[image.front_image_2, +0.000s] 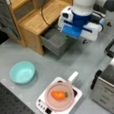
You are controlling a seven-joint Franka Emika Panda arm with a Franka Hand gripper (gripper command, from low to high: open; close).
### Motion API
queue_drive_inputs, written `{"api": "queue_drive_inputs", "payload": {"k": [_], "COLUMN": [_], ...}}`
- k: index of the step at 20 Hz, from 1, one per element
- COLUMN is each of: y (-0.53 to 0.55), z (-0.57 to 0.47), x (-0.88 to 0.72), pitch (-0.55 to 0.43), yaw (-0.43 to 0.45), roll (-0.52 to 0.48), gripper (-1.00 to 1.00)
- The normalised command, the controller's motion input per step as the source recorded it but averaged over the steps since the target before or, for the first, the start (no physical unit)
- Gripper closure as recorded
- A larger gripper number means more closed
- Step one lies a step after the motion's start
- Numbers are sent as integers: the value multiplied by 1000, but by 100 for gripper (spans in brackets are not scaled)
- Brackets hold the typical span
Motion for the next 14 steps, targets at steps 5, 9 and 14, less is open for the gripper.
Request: {"api": "queue_drive_inputs", "payload": {"k": [5, 9, 14], "y": [-2, 68, 197], "z": [312, 371, 354], "x": [321, 346, 362], "pitch": [302, 313, 291], "yaw": [10, -24, -60], "roll": [108, 108, 99], "gripper": [-100, -100, -100]}}
